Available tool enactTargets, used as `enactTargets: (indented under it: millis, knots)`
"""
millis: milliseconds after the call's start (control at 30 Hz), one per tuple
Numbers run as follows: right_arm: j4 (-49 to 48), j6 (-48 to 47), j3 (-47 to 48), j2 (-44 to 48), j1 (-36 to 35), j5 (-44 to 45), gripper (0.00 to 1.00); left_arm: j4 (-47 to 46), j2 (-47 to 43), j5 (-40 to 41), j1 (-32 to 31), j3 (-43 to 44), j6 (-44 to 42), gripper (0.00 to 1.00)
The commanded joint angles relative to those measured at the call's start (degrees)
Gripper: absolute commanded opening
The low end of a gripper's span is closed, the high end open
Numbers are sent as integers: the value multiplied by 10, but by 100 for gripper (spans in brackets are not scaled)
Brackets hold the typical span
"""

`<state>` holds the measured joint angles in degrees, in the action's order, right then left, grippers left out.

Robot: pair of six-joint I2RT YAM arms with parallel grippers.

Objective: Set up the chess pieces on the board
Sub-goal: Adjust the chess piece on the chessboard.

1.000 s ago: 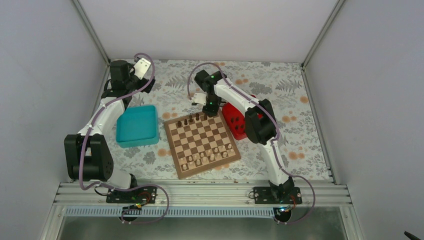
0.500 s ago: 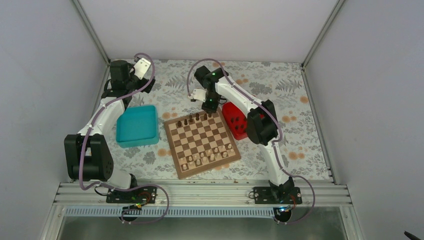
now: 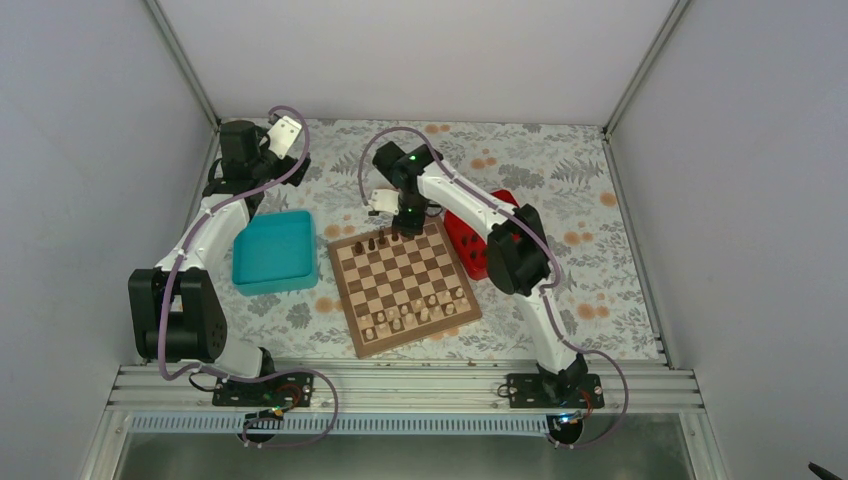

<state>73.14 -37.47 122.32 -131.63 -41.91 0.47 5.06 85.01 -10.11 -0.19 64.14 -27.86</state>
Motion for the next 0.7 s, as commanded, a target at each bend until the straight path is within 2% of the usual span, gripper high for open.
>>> enactTargets:
  millis: [0,667]
  knots:
    - [2,-4,2,10,-2,3,44,-6,-3,-4,-2,-6,-5,100]
    - [-8,-3,-9,-13,6,15,36,-6,-5,-4,-2,-9,-6,100]
